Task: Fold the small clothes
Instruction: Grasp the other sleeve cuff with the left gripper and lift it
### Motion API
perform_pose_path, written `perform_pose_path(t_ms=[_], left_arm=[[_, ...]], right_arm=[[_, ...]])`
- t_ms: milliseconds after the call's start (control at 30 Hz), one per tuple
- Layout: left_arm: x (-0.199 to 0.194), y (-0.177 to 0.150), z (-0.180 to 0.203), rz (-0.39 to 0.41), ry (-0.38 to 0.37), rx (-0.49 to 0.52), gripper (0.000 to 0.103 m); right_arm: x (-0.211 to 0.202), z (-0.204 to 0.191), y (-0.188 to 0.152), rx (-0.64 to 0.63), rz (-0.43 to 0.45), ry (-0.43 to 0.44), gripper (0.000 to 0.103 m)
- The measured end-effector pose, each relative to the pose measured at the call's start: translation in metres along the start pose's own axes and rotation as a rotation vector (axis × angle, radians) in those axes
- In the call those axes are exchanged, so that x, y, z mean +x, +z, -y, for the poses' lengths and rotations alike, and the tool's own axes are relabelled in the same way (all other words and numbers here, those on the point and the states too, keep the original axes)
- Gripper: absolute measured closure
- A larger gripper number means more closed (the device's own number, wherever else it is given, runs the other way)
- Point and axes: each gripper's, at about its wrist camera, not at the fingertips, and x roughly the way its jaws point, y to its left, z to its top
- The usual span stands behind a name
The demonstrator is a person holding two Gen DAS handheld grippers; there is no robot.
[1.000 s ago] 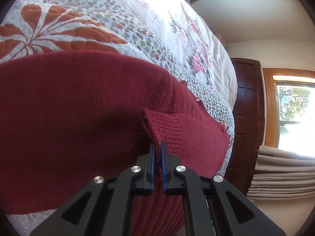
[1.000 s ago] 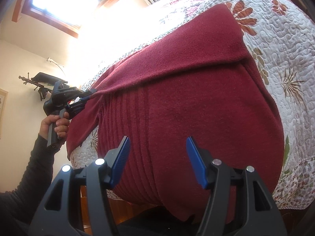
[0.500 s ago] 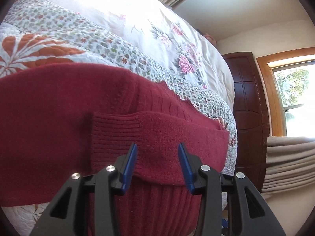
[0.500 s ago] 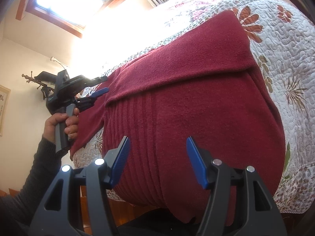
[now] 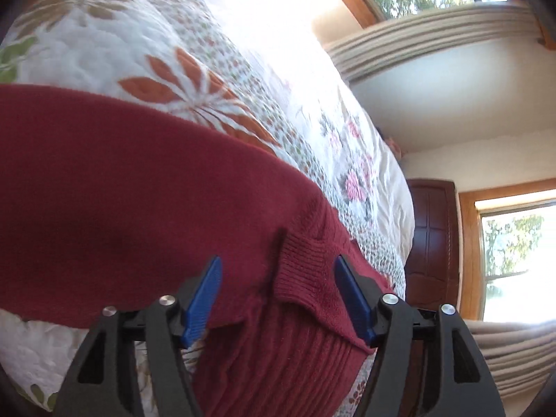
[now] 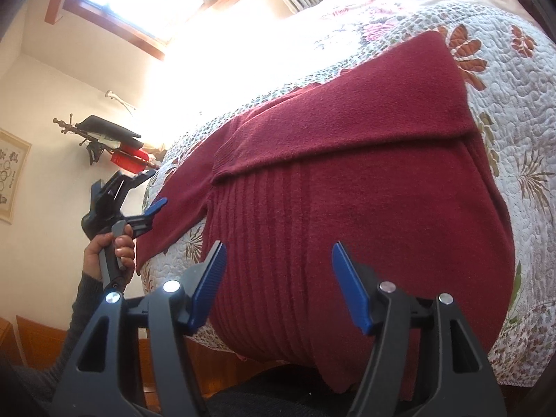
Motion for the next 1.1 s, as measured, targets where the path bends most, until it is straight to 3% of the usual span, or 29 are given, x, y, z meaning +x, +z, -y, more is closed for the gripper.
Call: perform_pose_path(t_ms=[67,200,300,400,533,633,667,733,767,933,1100], left_arm=[[-0.046,0.003,-0.038,0.107,0.037,-0.068,0.02],[-0.129,0.002,-0.12,0.279,0.053,-0.243,0.019],[-0.17,-0.011,-0.175,0.39,0.083,-0.405,0.019],[-0.182,-0.02,-0.212,0.422,0.116,-0.511,0.019],[-0.17,-0.007,-0.233,0.414,0.127,-0.542,0.019],[-0.166,0.007,-0.235,0.427,0.162,-0.529,0.025],[-0.167,0.012,-0.232,0.429,0.191,-0.513,0.046],[-0.165,0.023,-0.231,0.392,0.254,-0.491,0.077],[-0.166,0.025,-0.229,0.393,0.257,-0.485,0.085],[-0.181,0.032,-0.205,0.417,0.281,-0.433,0.095],[-0.208,0.037,-0.118,0.492,0.257,-0.212,0.095]], right_arm=[[0.008,-0.012,0.002,-0.033,-0.026,0.017,0.039],[0.022,-0.039,0.003,-0.115,-0.068,0.039,0.036],[0.031,-0.054,0.003,-0.143,-0.094,0.054,0.035],[0.036,-0.066,0.001,-0.165,-0.112,0.061,0.034],[0.038,-0.074,-0.003,-0.174,-0.128,0.057,0.033],[0.033,-0.073,-0.007,-0.174,-0.123,0.046,0.033],[0.031,-0.072,-0.008,-0.168,-0.116,0.043,0.033],[0.026,-0.067,-0.009,-0.151,-0.102,0.037,0.032],[0.024,-0.064,-0.008,-0.141,-0.097,0.035,0.032],[0.015,-0.053,-0.009,-0.119,-0.069,0.029,0.032],[0.004,-0.047,-0.01,-0.106,-0.038,0.04,0.032]])
